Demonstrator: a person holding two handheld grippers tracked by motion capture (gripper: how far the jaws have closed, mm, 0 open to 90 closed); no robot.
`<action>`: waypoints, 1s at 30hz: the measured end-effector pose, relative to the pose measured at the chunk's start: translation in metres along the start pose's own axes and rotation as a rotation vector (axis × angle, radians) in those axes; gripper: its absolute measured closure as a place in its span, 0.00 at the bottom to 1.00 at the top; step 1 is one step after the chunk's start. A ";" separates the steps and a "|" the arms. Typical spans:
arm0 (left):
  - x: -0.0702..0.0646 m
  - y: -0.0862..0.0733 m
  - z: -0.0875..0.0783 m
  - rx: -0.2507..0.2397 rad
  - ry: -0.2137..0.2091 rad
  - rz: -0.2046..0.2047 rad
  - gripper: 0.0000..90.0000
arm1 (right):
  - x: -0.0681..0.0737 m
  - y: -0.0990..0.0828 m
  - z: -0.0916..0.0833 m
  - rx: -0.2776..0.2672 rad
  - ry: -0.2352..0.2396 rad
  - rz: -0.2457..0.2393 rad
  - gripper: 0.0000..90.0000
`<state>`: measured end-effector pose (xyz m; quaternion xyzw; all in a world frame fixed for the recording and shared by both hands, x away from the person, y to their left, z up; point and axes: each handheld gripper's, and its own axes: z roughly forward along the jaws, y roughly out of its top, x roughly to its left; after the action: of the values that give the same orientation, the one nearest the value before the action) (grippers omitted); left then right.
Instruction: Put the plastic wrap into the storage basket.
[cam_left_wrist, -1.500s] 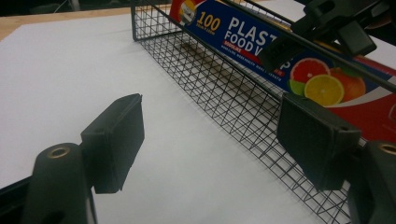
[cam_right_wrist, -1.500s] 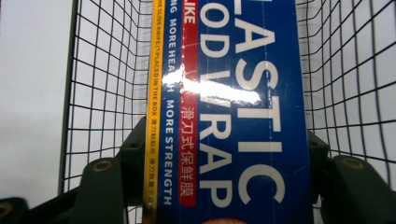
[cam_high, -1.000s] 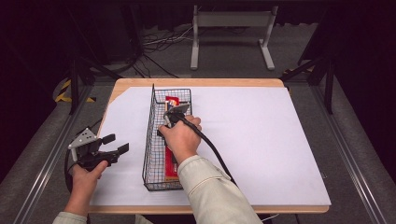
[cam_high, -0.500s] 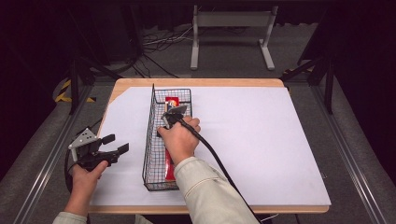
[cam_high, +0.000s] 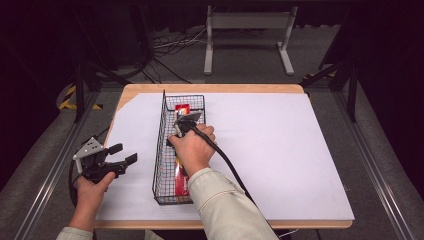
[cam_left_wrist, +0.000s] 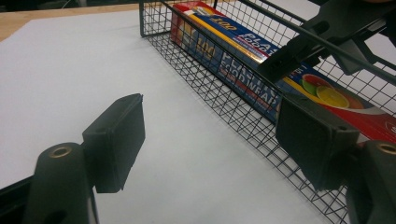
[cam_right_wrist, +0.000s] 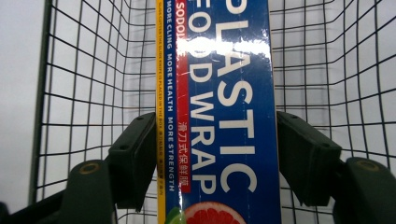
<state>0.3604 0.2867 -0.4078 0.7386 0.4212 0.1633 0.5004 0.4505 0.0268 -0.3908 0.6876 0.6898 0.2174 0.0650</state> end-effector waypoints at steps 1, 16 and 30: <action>0.000 0.000 0.000 0.000 -0.001 0.001 0.27 | 0.000 0.000 -0.001 0.001 0.002 0.001 0.38; 0.001 -0.002 -0.003 -0.001 0.012 -0.005 0.27 | 0.001 0.009 -0.023 -0.096 0.082 -0.030 0.25; 0.002 -0.002 -0.006 -0.013 0.024 -0.004 0.28 | -0.014 0.002 -0.063 -0.342 0.217 -0.213 0.25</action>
<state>0.3563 0.2920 -0.4072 0.7325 0.4273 0.1738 0.5006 0.4288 -0.0003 -0.3367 0.5622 0.7146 0.3958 0.1289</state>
